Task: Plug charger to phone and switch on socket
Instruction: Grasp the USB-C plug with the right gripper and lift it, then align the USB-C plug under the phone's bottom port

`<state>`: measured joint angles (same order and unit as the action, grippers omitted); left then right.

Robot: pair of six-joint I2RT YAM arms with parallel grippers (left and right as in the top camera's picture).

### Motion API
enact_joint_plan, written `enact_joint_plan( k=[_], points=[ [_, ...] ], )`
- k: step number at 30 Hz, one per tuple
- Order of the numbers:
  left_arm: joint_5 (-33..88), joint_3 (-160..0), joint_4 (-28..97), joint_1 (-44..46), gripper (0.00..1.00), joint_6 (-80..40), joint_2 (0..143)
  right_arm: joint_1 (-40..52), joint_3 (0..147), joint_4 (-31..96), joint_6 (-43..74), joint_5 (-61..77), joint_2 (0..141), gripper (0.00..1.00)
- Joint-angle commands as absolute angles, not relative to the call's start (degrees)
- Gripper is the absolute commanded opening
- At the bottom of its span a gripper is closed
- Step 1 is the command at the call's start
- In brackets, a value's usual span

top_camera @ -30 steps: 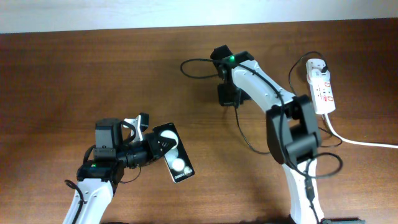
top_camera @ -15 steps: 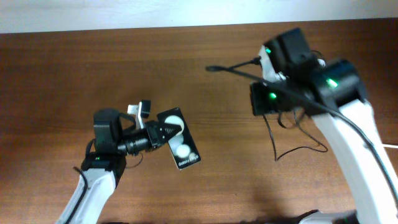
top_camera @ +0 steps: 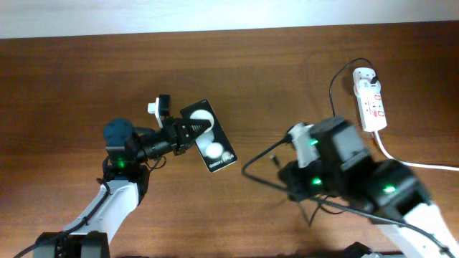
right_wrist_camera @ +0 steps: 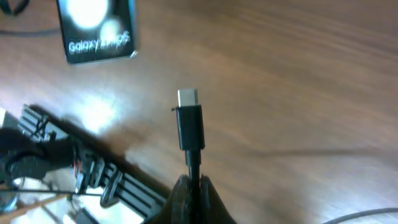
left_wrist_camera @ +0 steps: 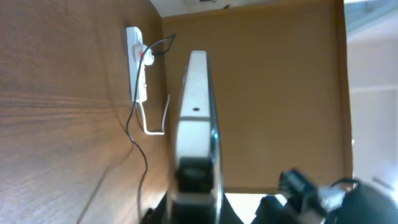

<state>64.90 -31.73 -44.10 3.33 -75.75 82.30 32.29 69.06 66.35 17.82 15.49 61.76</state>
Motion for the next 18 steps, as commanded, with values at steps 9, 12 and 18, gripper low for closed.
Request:
enact_joint_plan(
  k=[9, 12, 18],
  points=[
    [64.31, -32.64, -44.73, 3.33, 0.0, -81.84, 82.17, 49.67, 65.78, 57.12, 24.51, 9.61, 66.74, 0.04],
    [65.3, -32.64, -44.73, 3.33, 0.0, -81.84, 82.17, 49.91, 65.78, 55.79, 24.51, 9.13, 67.02, 0.04],
    [65.8, -32.64, -44.77, 3.33, 0.0, -84.86, 82.17, 49.91, 65.78, 53.47, 24.51, 8.49, 67.02, 0.04]
  ],
)
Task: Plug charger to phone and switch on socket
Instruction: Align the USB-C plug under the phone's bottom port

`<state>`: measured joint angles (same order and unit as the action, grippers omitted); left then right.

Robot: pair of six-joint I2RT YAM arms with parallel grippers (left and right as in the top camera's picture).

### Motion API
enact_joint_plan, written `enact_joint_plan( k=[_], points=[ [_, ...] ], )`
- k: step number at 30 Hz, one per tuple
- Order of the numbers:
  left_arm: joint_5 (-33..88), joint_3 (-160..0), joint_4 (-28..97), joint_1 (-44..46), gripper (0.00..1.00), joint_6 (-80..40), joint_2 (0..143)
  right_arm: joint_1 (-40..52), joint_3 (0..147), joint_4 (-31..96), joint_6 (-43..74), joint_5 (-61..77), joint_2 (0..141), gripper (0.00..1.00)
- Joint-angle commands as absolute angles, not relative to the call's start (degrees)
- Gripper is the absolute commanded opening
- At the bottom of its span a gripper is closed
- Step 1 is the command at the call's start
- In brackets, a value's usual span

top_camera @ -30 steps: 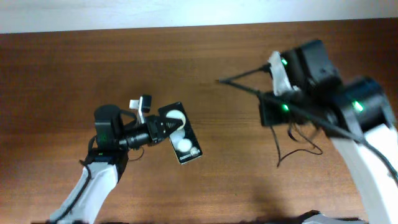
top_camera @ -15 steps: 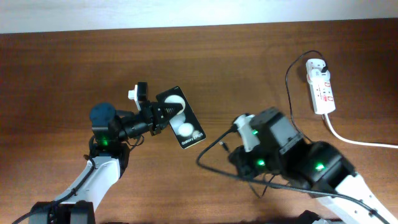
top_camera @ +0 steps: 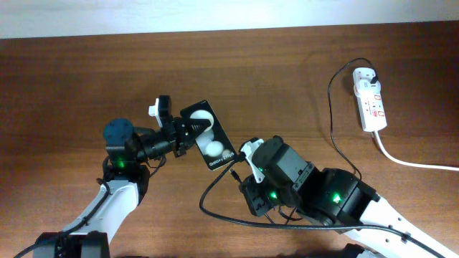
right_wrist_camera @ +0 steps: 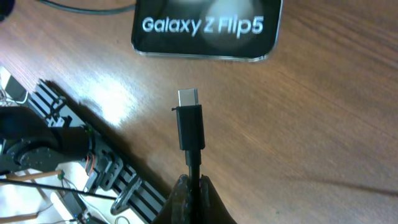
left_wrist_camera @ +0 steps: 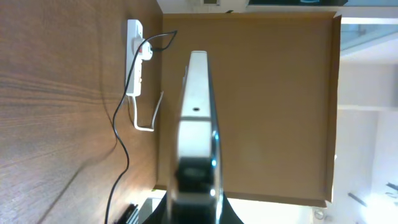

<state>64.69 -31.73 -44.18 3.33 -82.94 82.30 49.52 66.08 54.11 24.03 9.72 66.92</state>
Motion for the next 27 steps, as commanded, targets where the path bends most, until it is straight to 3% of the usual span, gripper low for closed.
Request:
enact_joint_plan(
  k=[1, 27],
  points=[
    [65.82, -32.64, -44.77, 3.33, 0.0, -84.86, 82.17, 49.91, 65.78, 53.08, 24.51, 8.36, 67.02, 0.04],
    [65.8, -32.64, -44.77, 3.33, 0.0, -84.73, 82.17, 49.93, 65.78, 51.33, 24.51, 8.36, 71.4, 0.04]
  ],
)
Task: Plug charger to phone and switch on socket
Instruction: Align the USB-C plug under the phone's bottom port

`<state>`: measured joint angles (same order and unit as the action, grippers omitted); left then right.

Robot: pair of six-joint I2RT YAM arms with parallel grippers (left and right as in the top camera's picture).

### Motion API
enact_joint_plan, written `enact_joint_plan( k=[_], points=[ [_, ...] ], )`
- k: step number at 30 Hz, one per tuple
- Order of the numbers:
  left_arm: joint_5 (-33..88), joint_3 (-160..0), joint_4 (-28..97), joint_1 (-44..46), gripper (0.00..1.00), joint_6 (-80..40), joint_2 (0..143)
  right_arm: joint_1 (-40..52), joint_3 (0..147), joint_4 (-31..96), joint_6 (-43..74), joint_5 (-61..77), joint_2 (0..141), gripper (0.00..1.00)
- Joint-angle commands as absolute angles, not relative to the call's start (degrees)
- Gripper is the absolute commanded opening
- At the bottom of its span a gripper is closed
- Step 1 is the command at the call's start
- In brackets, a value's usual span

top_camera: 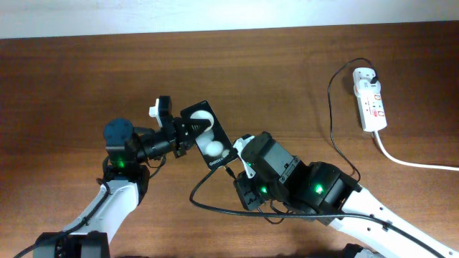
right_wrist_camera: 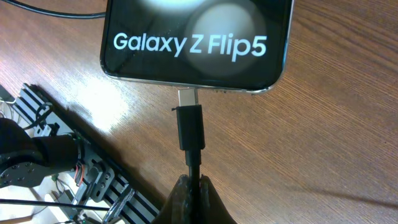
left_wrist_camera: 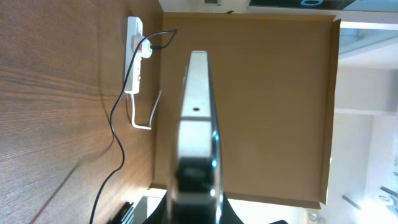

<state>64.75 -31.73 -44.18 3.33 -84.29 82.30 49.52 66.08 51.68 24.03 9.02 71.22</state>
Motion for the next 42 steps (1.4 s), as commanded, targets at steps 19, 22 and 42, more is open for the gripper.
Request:
enact_joint_plan(
  k=[19, 22, 42],
  points=[
    [65.8, -32.64, -44.77, 3.33, 0.0, -80.9, 82.17, 49.91, 65.78, 50.48, 24.51, 8.34, 71.4, 0.04],
    [65.82, -32.64, -44.77, 3.33, 0.0, -80.9, 82.17, 49.91, 65.78, 49.69, 24.51, 8.32, 71.4, 0.04],
    [65.76, -32.64, -44.77, 3.33, 0.0, -80.9, 82.17, 49.91, 65.8, 51.59, 24.53, 8.34, 70.74, 0.04]
  ],
)
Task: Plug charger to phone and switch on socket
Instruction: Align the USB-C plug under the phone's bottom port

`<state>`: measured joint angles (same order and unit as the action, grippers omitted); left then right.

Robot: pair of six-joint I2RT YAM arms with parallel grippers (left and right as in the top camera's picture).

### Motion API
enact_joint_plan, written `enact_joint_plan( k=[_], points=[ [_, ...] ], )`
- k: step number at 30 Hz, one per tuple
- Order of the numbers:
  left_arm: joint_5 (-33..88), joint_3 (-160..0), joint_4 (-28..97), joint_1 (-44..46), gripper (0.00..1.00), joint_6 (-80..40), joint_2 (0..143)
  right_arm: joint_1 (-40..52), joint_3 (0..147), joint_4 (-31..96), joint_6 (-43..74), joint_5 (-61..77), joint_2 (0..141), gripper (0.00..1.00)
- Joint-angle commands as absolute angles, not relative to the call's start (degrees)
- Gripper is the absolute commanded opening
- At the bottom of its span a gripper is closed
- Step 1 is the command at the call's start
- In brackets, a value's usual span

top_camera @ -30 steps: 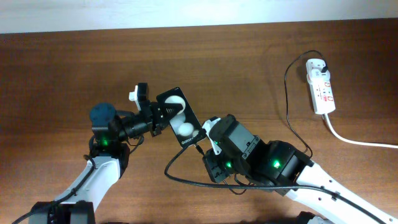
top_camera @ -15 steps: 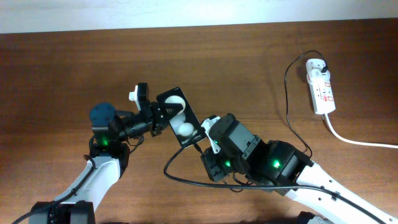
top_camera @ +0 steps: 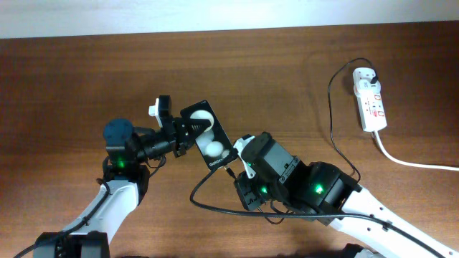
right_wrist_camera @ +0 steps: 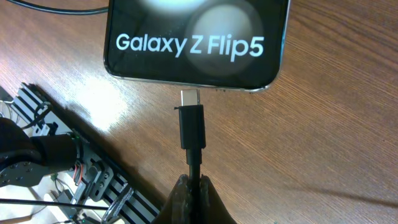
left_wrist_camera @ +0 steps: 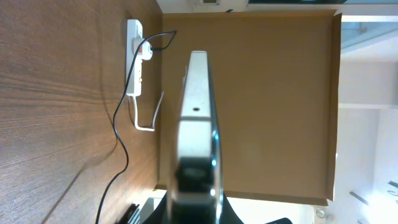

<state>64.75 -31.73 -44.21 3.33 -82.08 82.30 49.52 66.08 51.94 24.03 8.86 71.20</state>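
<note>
The black phone (top_camera: 209, 135) reading "Galaxy Z Flip5" (right_wrist_camera: 194, 43) is held off the table by my left gripper (top_camera: 188, 130), shut on its upper end; the left wrist view sees it edge-on (left_wrist_camera: 197, 118). My right gripper (right_wrist_camera: 194, 186) is shut on the black charger cable just behind its plug (right_wrist_camera: 191, 124). The plug's metal tip (right_wrist_camera: 190, 98) meets the phone's bottom edge; how deep it sits cannot be told. The white socket strip (top_camera: 370, 99) lies at the far right with the charger's adapter plugged in.
The black cable (top_camera: 333, 122) runs from the strip down across the table and loops under my right arm (top_camera: 301, 188). A white lead (top_camera: 409, 161) leaves the strip toward the right edge. A white wall borders the table's far side.
The plug's tip sits a touch lower against the phone's bottom edge in the right wrist view. Both arms and the phone are otherwise where they were.
My left gripper held the phone up throughout. My right gripper, shut on the cable, was first well right of the phone with the plug far from it. Then it was just below the phone, then with the plug tip at the phone's bottom edge, where it remains.
</note>
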Motion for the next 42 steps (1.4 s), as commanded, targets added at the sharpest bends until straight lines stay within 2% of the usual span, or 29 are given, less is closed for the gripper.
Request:
enact_joint_plan(
  k=[1, 42],
  points=[
    [65.76, -32.64, -44.77, 3.33, 0.0, -80.9, 82.17, 49.91, 65.8, 51.59, 24.53, 8.34, 70.74, 0.04],
    [65.34, -32.64, -44.75, 3.33, 0.0, -84.09, 82.17, 49.91, 65.8, 51.22, 24.53, 8.43, 70.24, 0.04]
  ],
)
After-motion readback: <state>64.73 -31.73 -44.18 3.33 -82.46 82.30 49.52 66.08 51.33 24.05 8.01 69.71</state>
